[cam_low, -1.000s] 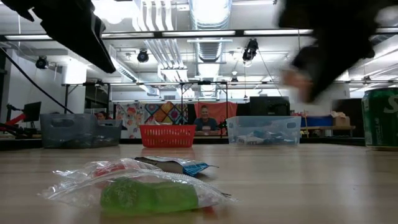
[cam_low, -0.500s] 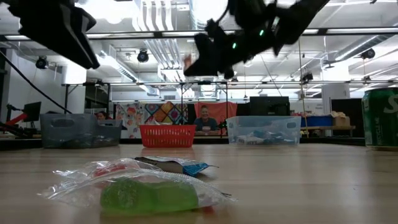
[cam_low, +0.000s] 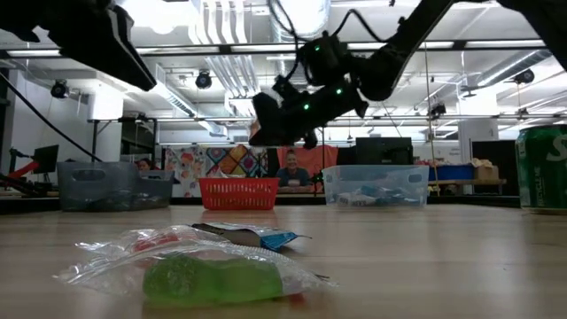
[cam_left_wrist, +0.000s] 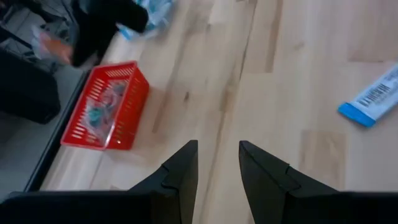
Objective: Sort candy
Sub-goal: Put the orange gummy into the red bin, then put the white chocolate into the transparent bin
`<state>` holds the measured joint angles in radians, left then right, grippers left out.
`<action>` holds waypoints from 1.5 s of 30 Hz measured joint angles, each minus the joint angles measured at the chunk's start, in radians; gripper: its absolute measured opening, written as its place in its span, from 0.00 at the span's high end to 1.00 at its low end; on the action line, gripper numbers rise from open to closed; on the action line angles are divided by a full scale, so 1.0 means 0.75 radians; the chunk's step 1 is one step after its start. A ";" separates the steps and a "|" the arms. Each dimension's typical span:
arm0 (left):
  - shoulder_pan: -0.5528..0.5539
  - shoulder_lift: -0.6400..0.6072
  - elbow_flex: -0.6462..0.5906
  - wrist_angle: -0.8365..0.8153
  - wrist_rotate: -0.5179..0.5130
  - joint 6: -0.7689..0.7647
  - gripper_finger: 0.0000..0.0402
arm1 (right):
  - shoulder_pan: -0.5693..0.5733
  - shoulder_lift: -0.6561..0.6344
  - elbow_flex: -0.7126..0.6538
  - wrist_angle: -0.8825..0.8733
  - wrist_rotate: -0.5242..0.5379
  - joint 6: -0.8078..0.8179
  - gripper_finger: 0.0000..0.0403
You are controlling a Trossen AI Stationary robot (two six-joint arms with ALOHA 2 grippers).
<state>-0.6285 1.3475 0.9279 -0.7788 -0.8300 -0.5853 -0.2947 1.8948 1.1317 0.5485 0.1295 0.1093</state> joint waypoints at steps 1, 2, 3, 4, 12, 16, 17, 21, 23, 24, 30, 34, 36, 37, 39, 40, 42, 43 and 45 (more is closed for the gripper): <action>0.000 -0.002 0.000 -0.001 -0.011 -0.003 0.75 | 0.000 0.021 0.021 -0.019 0.001 0.004 0.93; 0.000 -0.003 0.000 0.000 -0.025 -0.011 0.75 | -0.001 0.041 0.044 -0.040 0.001 0.008 0.91; 0.000 -0.003 0.000 0.000 -0.028 -0.025 0.75 | -0.001 0.060 0.065 -0.063 0.001 0.012 0.89; 0.000 -0.003 -0.001 -0.001 -0.028 -0.041 0.75 | -0.001 0.076 0.086 -0.088 0.001 0.017 0.87; 0.000 -0.003 -0.001 0.006 -0.025 -0.244 0.75 | -0.001 0.105 0.204 -0.341 0.001 0.013 0.66; -0.001 0.007 -0.001 0.056 -0.018 -0.292 0.75 | -0.001 0.080 0.210 -0.388 0.001 0.006 0.56; -0.001 0.014 -0.001 0.076 -0.007 -0.289 0.75 | -0.001 0.074 0.210 -0.388 0.001 0.005 0.53; -0.001 0.047 -0.001 0.139 0.033 -0.280 0.75 | 0.000 0.035 0.210 -0.483 -0.001 0.000 0.46; -0.001 0.067 -0.001 0.166 0.051 -0.280 0.75 | 0.001 -0.006 0.210 -0.570 -0.003 -0.017 0.42; -0.001 0.077 -0.001 0.184 0.054 -0.279 0.75 | 0.003 -0.027 0.210 -0.600 -0.003 -0.027 0.41; -0.001 0.147 -0.002 0.285 0.087 -0.241 0.74 | 0.039 -0.200 0.210 -0.926 -0.009 -0.065 0.37; 0.000 0.198 -0.002 0.401 0.140 -0.140 0.69 | 0.119 -0.322 0.193 -1.094 -0.009 -0.079 0.38; -0.001 0.227 -0.002 0.462 0.146 -0.084 0.65 | 0.177 -0.379 0.154 -1.111 -0.009 -0.079 0.38; 0.000 0.245 -0.002 0.491 0.147 -0.047 0.62 | 0.210 -0.408 0.127 -1.112 -0.009 -0.079 0.38; -0.002 0.285 -0.002 0.561 0.149 0.044 0.58 | 0.275 -0.461 0.078 -1.109 -0.010 -0.074 0.38; -0.002 0.308 -0.002 0.594 0.158 0.096 0.56 | 0.307 -0.494 0.048 -1.098 -0.010 -0.065 0.38; -0.002 0.359 -0.002 0.693 0.214 0.208 0.53 | 0.371 -0.547 -0.013 -1.078 -0.011 -0.037 0.38; -0.001 0.387 -0.002 0.743 0.237 0.253 0.52 | 0.405 -0.573 -0.049 -1.050 -0.010 -0.023 0.37; 0.005 0.451 -0.002 0.852 0.264 0.321 0.52 | 0.468 -0.616 -0.123 -0.986 -0.008 0.001 0.37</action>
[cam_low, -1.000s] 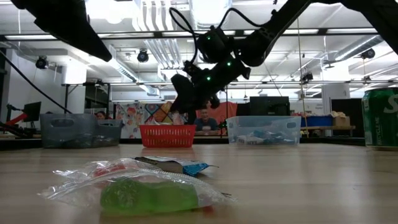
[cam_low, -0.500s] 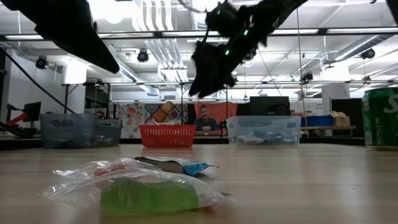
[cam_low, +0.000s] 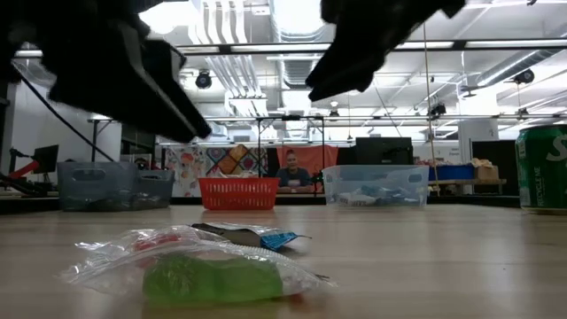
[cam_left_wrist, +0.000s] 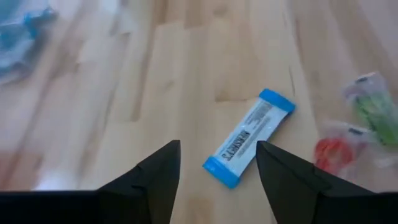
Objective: Sort candy
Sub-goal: Put the white chocolate into the transparent bin
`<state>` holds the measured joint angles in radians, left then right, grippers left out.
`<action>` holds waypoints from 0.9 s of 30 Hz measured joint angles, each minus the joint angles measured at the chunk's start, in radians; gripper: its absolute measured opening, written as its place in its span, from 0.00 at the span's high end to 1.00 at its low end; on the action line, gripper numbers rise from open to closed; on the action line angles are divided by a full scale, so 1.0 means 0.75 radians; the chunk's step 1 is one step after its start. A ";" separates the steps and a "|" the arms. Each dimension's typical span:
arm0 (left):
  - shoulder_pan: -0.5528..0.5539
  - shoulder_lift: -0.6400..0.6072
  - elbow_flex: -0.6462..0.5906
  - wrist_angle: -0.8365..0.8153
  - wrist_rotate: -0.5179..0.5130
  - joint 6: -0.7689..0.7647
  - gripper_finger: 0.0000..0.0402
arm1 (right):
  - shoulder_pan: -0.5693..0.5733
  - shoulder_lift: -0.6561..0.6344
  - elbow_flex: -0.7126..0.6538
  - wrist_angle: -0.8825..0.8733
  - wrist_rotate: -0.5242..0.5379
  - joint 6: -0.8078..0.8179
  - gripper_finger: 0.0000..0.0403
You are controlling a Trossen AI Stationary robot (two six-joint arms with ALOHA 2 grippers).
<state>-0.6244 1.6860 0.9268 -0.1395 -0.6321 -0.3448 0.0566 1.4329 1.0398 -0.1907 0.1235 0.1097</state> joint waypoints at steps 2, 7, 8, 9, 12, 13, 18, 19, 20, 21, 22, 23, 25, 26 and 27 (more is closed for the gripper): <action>0.007 0.060 0.000 0.056 0.015 0.038 0.52 | 0.061 -0.031 -0.064 0.073 0.008 0.001 0.37; 0.046 0.178 -0.002 0.149 0.047 0.095 0.54 | 0.175 -0.053 -0.176 0.234 0.010 -0.032 0.37; 0.057 0.187 -0.002 0.172 0.075 0.113 0.54 | 0.190 -0.053 -0.191 0.250 0.011 -0.032 0.37; 0.069 0.195 -0.006 0.197 0.102 0.130 0.55 | 0.203 -0.050 -0.202 0.269 0.011 -0.032 0.37; 0.110 0.219 -0.026 0.303 0.202 0.181 0.58 | 0.230 -0.040 -0.224 0.335 0.010 -0.022 0.37; 0.121 0.226 -0.037 0.334 0.235 0.199 0.59 | 0.235 -0.040 -0.230 0.334 0.010 -0.014 0.37; 0.166 0.232 -0.086 0.425 0.352 0.233 0.61 | 0.253 -0.032 -0.234 0.378 0.014 0.025 0.37; 0.170 0.231 -0.099 0.433 0.360 0.233 0.61 | 0.257 -0.032 -0.234 0.380 0.014 0.030 0.37; 0.173 0.228 -0.111 0.438 0.367 0.235 0.61 | 0.259 -0.032 -0.234 0.379 0.014 0.031 0.37; 0.174 0.225 -0.124 0.444 0.368 0.237 0.61 | 0.261 -0.032 -0.234 0.384 0.013 0.031 0.37; 0.175 0.224 -0.139 0.455 0.368 0.238 0.61 | 0.265 -0.032 -0.234 0.389 0.014 0.031 0.37; 0.176 0.224 -0.155 0.469 0.367 0.237 0.61 | 0.266 -0.032 -0.234 0.401 0.014 0.032 0.37; 0.176 0.223 -0.194 0.511 0.367 0.231 0.61 | 0.268 -0.032 -0.235 0.429 0.013 0.032 0.37; 0.176 0.222 -0.214 0.540 0.367 0.227 0.62 | 0.269 -0.032 -0.235 0.438 0.014 0.032 0.37; 0.176 0.222 -0.232 0.567 0.366 0.224 0.62 | 0.271 -0.032 -0.235 0.447 0.014 0.037 0.37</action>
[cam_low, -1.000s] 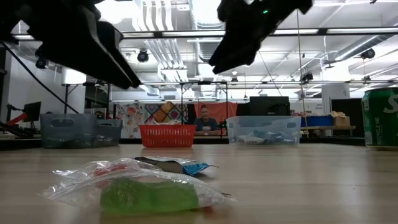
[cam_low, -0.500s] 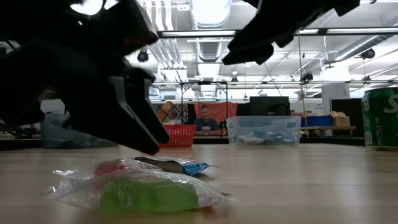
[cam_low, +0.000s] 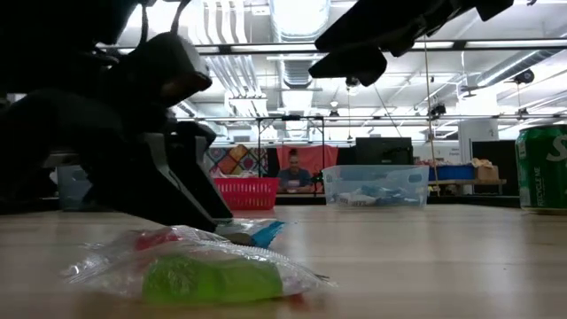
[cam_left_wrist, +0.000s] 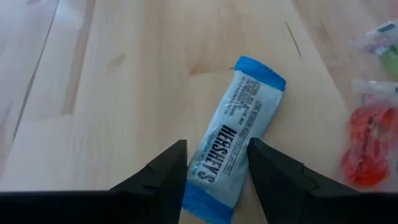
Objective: Sort candy
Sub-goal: Put the white chocolate into the transparent bin
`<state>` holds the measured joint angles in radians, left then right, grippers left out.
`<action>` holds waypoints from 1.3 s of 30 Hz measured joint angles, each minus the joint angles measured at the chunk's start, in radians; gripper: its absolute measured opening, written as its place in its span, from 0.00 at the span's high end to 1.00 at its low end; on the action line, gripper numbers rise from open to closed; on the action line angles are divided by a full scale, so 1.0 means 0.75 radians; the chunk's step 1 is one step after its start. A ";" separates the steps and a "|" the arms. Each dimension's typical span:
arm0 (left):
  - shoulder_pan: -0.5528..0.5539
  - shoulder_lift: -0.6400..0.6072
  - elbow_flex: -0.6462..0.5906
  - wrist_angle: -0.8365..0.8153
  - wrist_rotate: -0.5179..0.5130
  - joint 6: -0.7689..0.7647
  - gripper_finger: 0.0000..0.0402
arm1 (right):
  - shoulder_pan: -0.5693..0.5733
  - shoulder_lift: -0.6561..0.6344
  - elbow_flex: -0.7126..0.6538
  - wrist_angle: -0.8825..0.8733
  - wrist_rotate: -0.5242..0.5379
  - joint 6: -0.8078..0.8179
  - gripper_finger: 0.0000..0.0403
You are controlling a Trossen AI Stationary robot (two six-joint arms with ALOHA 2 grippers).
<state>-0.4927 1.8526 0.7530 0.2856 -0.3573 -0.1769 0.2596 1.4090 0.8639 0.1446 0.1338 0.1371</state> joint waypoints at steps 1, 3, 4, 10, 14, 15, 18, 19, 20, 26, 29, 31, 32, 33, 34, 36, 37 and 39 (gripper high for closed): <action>0.000 0.000 -0.018 0.030 0.000 0.000 0.62 | 0.000 0.000 0.000 0.008 0.000 0.002 0.37; 0.000 0.002 -0.052 0.084 0.001 -0.003 0.63 | 0.001 0.000 0.000 0.021 0.000 0.009 0.37; 0.000 0.003 -0.065 0.108 0.001 -0.010 0.63 | 0.003 0.000 0.000 0.027 0.000 0.016 0.37; -0.001 0.004 -0.096 0.142 0.006 -0.009 0.79 | 0.006 0.000 0.000 0.024 -0.001 0.037 0.37; -0.001 0.003 -0.100 0.153 -0.027 -0.001 0.90 | 0.012 0.000 0.000 0.024 -0.002 0.044 0.37; -0.001 0.002 -0.100 0.158 -0.037 -0.001 0.92 | 0.015 0.000 0.000 0.024 -0.002 0.045 0.37; 0.000 -0.011 -0.104 0.180 -0.042 0.009 0.97 | 0.024 0.000 -0.001 0.024 -0.002 0.042 0.37; 0.000 -0.021 -0.104 0.188 -0.044 0.016 0.97 | 0.030 0.002 -0.001 0.025 0.000 0.036 0.37; 0.001 -0.031 -0.106 0.187 -0.051 0.020 0.98 | 0.035 0.008 -0.001 0.027 0.000 0.028 0.37; 0.019 -0.094 -0.154 0.197 -0.169 0.046 0.98 | 0.072 0.065 -0.001 0.030 0.033 -0.043 0.37; 0.058 -0.112 -0.217 0.365 -0.177 0.006 0.99 | 0.073 0.099 -0.001 0.031 0.078 -0.043 0.37; 0.084 -0.112 -0.264 0.537 -0.176 -0.031 0.99 | 0.073 0.116 -0.002 0.029 0.081 -0.043 0.37; 0.096 -0.112 -0.288 0.625 -0.178 -0.057 0.99 | 0.073 0.128 -0.002 0.030 0.081 -0.042 0.37; 0.109 -0.112 -0.305 0.703 -0.179 -0.082 0.99 | 0.073 0.133 -0.002 0.034 0.081 -0.033 0.37; 0.119 -0.112 -0.322 0.780 -0.179 -0.109 0.99 | 0.073 0.135 -0.002 0.029 0.081 -0.029 0.37; 0.131 -0.115 -0.358 0.918 -0.177 -0.140 0.99 | 0.075 0.135 -0.003 0.032 0.081 -0.016 0.37; 0.132 -0.115 -0.373 0.984 -0.175 -0.149 0.99 | 0.075 0.135 -0.003 0.035 0.081 -0.010 0.37; 0.132 -0.118 -0.402 1.085 -0.174 -0.170 0.99 | 0.076 0.130 -0.003 0.036 0.081 -0.011 0.37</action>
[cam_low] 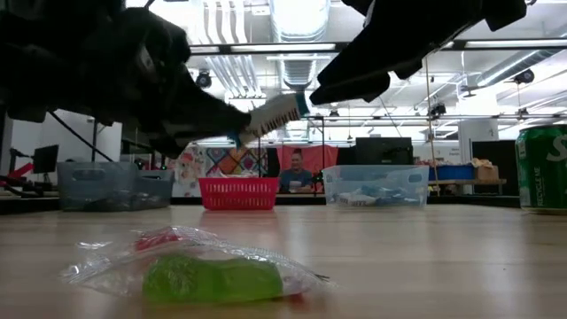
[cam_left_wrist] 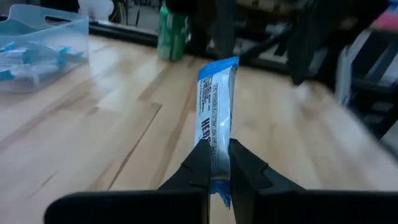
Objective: Sort candy
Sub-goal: Put the white chocolate into the transparent bin
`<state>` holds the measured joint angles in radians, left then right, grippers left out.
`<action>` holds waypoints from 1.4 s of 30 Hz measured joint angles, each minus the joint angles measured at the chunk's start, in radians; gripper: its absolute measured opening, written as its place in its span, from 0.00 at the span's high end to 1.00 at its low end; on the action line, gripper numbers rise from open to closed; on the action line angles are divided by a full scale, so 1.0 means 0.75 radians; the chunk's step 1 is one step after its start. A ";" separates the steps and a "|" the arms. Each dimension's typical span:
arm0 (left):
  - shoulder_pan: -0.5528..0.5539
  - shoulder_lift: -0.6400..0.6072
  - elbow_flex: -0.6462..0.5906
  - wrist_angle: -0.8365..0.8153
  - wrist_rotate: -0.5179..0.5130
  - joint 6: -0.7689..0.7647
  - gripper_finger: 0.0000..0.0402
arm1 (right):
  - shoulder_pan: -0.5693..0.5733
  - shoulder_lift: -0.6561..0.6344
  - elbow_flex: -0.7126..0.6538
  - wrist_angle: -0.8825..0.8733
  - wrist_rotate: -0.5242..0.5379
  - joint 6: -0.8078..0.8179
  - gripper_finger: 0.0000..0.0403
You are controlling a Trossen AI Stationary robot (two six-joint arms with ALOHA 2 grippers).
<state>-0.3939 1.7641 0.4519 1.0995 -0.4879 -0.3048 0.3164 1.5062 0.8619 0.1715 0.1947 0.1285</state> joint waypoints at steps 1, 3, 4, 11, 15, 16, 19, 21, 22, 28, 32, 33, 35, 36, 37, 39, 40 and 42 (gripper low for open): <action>-0.001 -0.002 -0.011 0.037 0.001 -0.014 0.99 | 0.000 -0.003 0.000 0.006 0.001 -0.009 0.37; -0.001 -0.010 -0.031 0.100 0.002 -0.063 0.99 | 0.000 -0.006 0.000 0.047 0.018 -0.022 0.37; -0.001 -0.014 -0.041 0.128 0.002 -0.087 0.99 | 0.000 -0.008 0.000 0.070 0.027 -0.030 0.37; -0.015 -0.014 -0.092 0.366 0.007 -0.141 0.99 | 0.000 -0.007 0.000 0.260 0.138 -0.088 0.37; -0.021 -0.015 -0.093 0.500 0.042 -0.129 0.99 | 0.008 -0.007 0.000 0.403 0.136 -0.077 0.37; -0.022 -0.015 -0.091 0.521 0.047 -0.122 0.99 | 0.016 -0.007 0.001 0.434 0.136 -0.077 0.37; -0.024 -0.015 -0.088 0.560 0.069 -0.105 0.99 | 0.032 -0.007 0.001 0.496 0.134 -0.095 0.37; -0.023 -0.014 -0.085 0.587 0.090 -0.082 0.99 | 0.033 -0.007 0.001 0.536 0.131 -0.104 0.37; -0.023 -0.014 -0.082 0.600 0.111 -0.070 0.99 | 0.032 -0.007 0.001 0.553 0.129 -0.113 0.37; -0.023 -0.017 -0.080 0.630 0.146 -0.036 0.99 | 0.017 -0.005 0.001 0.639 0.122 -0.182 0.37; -0.023 -0.017 -0.066 0.628 0.145 -0.023 0.99 | 0.008 -0.005 0.001 0.693 0.125 -0.223 0.37; -0.023 -0.017 -0.057 0.629 0.145 -0.020 0.99 | 0.008 -0.005 0.001 0.700 0.125 -0.221 0.37; -0.023 -0.014 -0.039 0.629 0.145 0.005 0.99 | 0.005 -0.004 0.002 0.695 0.125 -0.217 0.37; -0.023 -0.011 -0.032 0.628 0.145 0.025 0.99 | 0.005 -0.004 0.002 0.690 0.125 -0.222 0.37; -0.023 -0.007 -0.025 0.628 0.147 0.040 0.99 | 0.005 -0.004 0.002 0.687 0.125 -0.227 0.37; -0.023 -0.004 -0.010 0.628 0.149 0.049 0.99 | 0.005 -0.004 0.002 0.687 0.125 -0.228 0.37; -0.023 -0.003 -0.005 0.628 0.149 0.049 0.99 | 0.005 -0.004 0.002 0.687 0.125 -0.227 0.37; -0.023 -0.001 0.003 0.627 0.150 0.050 0.99 | 0.005 -0.004 0.002 0.687 0.125 -0.227 0.37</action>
<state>-0.4114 1.7634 0.4542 1.5700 -0.3752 -0.2672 0.3202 1.5032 0.8631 0.6865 0.2886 -0.0417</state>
